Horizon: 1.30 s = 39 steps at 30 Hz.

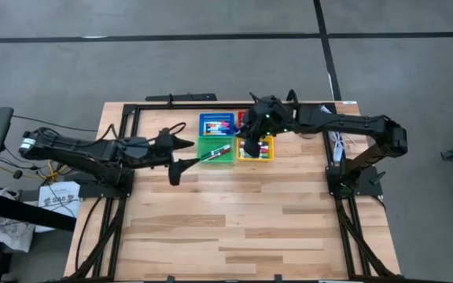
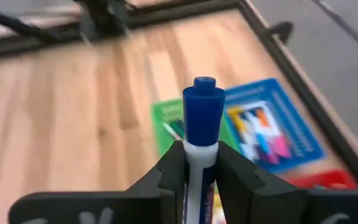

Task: Pick & Place Markers
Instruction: Put the large blue marker into the yellow bin

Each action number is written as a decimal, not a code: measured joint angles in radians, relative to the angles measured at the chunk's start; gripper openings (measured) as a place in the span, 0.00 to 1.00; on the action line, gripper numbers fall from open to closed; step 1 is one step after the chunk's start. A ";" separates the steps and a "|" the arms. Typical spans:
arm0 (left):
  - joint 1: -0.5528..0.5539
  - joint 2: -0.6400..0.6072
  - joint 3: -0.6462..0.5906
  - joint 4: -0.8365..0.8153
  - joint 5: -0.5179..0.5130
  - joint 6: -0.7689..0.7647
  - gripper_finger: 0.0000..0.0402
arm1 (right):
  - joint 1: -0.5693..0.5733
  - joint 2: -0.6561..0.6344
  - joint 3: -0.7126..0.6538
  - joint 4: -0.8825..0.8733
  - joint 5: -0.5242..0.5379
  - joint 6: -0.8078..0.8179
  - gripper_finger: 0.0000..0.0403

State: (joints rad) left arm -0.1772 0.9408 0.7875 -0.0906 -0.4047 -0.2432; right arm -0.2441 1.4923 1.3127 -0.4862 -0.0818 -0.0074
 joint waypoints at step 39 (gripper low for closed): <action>0.003 -0.489 -0.429 0.047 -0.029 -0.052 0.76 | -0.064 0.397 0.087 -0.334 0.146 -0.396 0.16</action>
State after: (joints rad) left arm -0.1745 0.4515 0.3588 -0.0440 -0.4333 -0.2951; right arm -0.3080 1.8893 1.3995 -0.8204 0.0638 -0.4030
